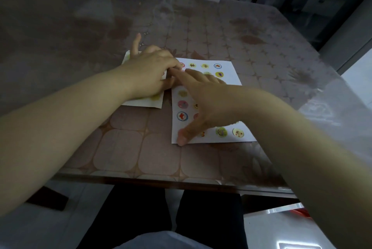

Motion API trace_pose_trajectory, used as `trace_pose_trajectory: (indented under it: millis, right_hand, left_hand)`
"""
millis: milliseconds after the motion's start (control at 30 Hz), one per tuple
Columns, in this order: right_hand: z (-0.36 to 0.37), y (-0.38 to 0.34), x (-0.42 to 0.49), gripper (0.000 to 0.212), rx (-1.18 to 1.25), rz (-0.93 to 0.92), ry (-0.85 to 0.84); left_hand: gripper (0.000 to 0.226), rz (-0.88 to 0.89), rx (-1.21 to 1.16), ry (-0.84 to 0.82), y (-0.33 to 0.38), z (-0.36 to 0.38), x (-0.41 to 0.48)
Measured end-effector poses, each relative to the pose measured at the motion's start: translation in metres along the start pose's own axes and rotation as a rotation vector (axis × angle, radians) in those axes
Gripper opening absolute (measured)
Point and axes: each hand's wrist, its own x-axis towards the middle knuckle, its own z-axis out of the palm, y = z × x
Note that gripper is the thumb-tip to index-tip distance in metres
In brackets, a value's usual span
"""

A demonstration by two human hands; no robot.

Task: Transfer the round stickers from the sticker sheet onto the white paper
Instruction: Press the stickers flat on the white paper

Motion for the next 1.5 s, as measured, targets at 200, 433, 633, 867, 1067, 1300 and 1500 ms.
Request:
trace_pose_trajectory:
  millis: [200,433,633,867,1067,1300,1500]
  right_hand:
    - [-0.002,-0.005,0.01,0.134,-0.151,0.037,-0.023]
    - [-0.016,0.02,-0.009,0.129,0.136,0.104,-0.017]
    - [-0.003,0.027,-0.016,0.116,0.245,0.117,-0.059]
    - [-0.001,0.024,-0.013,0.128,0.069,0.133,-0.024]
    - [-0.014,0.031,-0.019,0.121,0.124,0.136,0.01]
    - [-0.007,0.064,-0.035,0.122,0.256,0.223,0.033]
    - [0.003,0.058,-0.031,0.125,0.261,0.195,0.005]
  left_hand:
    - [0.038,0.002,-0.006,-0.013,-0.003,0.0,-0.001]
    - [0.044,0.001,0.013,-0.022,-0.003,0.0,0.002]
    - [0.043,0.0,0.013,-0.014,-0.005,0.001,0.001]
    - [0.046,-0.005,0.012,-0.012,-0.004,0.002,0.001]
    - [0.042,-0.001,0.015,-0.023,-0.003,0.0,0.001]
    - [0.047,-0.002,0.018,-0.006,-0.005,0.002,0.001]
    - [0.048,-0.01,0.012,-0.015,-0.003,0.0,0.0]
